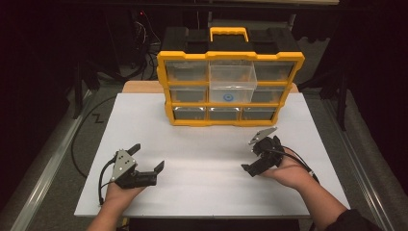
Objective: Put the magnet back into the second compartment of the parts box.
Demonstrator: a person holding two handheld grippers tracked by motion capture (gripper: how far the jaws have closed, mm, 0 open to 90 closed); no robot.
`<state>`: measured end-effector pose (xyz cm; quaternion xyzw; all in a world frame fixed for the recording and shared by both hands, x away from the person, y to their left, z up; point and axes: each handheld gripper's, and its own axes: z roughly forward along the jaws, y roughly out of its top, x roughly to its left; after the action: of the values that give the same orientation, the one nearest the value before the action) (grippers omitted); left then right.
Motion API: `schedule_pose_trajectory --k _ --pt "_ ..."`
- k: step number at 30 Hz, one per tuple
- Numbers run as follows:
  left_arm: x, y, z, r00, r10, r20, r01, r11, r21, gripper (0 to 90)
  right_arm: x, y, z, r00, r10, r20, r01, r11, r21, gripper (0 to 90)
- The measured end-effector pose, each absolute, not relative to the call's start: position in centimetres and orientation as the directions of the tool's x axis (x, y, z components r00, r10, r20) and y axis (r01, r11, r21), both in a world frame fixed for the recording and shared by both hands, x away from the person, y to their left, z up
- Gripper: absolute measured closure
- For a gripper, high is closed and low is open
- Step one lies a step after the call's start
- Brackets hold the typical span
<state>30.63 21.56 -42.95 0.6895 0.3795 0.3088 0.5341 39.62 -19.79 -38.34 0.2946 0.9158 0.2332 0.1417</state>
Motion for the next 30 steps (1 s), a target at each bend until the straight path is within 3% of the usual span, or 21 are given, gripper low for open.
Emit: schedule_pose_trajectory --k 18,30 --pt "30.6 21.5 -43.0 0.520 0.854 0.025 0.199 -0.149 0.969 0.0 38.5 -21.0 -40.3 -0.718 0.693 -0.064 0.423 0.508 0.750 2.1" --pt "30.7 21.4 -43.1 0.522 0.853 0.027 0.201 -0.153 0.968 0.0 37.9 -21.8 -41.4 -0.681 0.731 -0.042 0.377 0.400 0.836 1.9"
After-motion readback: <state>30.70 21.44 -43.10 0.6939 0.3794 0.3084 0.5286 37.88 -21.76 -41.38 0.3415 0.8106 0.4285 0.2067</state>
